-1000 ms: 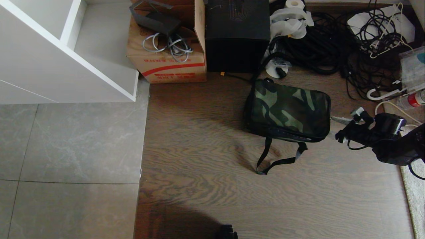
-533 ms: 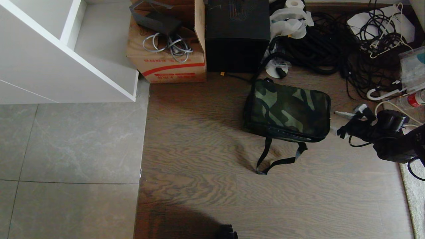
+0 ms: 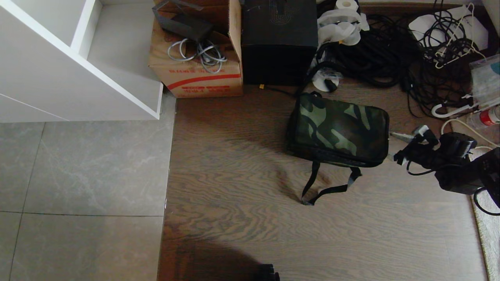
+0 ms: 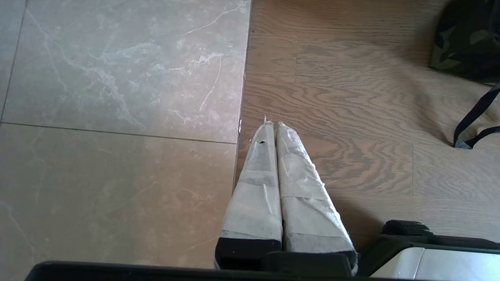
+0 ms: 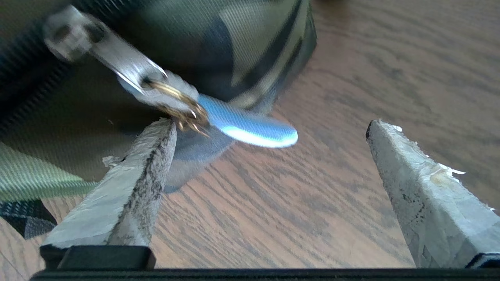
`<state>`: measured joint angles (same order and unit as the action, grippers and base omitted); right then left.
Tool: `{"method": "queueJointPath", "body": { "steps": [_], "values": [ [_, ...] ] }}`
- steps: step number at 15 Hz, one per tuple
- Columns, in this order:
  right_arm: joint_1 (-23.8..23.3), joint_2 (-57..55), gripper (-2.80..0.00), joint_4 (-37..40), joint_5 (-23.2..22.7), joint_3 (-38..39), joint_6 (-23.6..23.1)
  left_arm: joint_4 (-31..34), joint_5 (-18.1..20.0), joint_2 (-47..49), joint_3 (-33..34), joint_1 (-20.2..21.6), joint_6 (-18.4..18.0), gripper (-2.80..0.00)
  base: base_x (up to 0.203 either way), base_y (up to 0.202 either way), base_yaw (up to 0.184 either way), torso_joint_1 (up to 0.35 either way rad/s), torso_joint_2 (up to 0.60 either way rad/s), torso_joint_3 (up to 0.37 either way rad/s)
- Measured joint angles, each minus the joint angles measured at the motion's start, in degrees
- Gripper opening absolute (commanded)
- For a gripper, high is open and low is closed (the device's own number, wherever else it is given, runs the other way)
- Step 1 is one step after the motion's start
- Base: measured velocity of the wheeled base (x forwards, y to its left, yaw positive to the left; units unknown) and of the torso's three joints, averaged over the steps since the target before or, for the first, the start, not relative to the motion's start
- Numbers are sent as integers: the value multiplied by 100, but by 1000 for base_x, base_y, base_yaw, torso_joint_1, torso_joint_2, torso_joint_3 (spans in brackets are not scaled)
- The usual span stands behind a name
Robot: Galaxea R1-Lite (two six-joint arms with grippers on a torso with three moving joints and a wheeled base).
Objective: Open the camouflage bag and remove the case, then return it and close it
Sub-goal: Open the top of the storage box
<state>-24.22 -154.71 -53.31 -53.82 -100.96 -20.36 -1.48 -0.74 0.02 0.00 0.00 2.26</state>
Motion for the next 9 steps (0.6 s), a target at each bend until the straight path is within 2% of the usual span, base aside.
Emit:
{"method": "queueJointPath", "body": {
  "steps": [1, 9],
  "values": [
    [9, -20, -280, -22, -12, 0, -1, 2, 0, 0, 0, 0, 0, -280, 0, 0, 0, 0, 0, 0],
    [113, -203, -280, -63, -20, -60, -41, 2, -2, 0, 0, 2, -2, -280, 0, 0, 0, 0, 0, 0]
  ]
}}
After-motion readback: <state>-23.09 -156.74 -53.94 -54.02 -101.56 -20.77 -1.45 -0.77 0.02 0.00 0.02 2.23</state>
